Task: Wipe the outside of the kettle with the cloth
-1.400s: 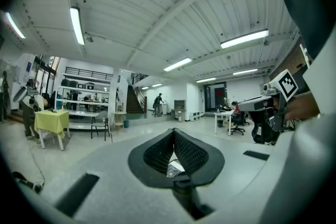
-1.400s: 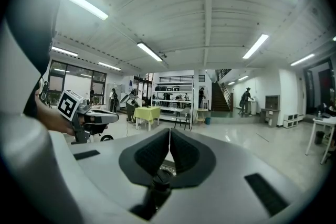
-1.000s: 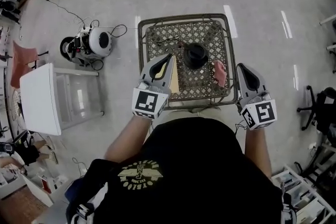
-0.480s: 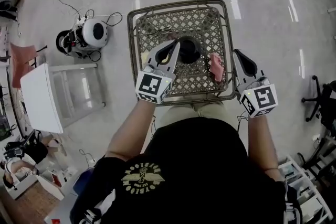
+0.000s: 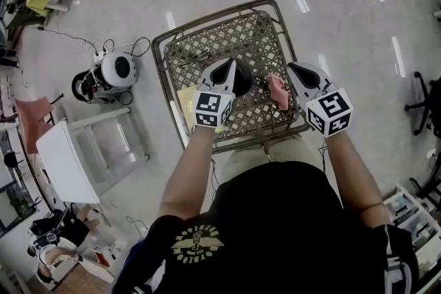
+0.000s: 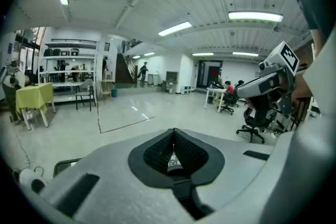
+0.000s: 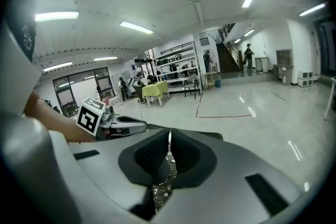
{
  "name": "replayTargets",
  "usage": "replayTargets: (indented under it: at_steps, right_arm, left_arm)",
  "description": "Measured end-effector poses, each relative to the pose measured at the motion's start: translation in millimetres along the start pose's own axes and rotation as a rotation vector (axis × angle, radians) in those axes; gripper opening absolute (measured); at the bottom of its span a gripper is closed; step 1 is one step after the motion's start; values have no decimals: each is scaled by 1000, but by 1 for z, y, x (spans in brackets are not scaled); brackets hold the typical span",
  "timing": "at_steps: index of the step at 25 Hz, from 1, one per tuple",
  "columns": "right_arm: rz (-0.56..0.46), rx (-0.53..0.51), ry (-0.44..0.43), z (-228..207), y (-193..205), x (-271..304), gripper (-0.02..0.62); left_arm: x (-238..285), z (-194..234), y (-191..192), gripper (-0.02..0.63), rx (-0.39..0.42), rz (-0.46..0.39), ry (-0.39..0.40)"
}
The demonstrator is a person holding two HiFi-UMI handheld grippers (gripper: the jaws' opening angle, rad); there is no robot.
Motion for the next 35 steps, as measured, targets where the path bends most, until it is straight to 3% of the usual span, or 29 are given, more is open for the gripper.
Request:
replayTargets:
  at_steps: [8,13,15,18,29,35]
  right_arm:
    - [105,46,-31,-24,52,26,14]
    - [222,87,-46,-26,101,42,34]
    - [287,117,-76,-23,124,50,144]
    - [373,141,-99,-22,154,62,225]
    - [557,135,-20,-44,224,81,273]
    - [668,139,-5,-49,263,90,276]
  left_arm:
    - [12,-16,8,5,124,-3,28]
    - [16,-28,10,6,197,43,95]
    - [15,-29,11,5,192,51,116]
    - [13,-27,11,5,169,47,138]
    - [14,-23,10,5,132,61,157]
    - [15,-24,12,5,158,79,155]
Point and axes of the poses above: the fingertips, and each gripper's own axes: x forward along the fingers, z to its left, y out of its underside, the point moved 4 cm from there along -x, backward along the fingers, and after that the axes turned 10 degrees about -y, right-handed, at the moved point
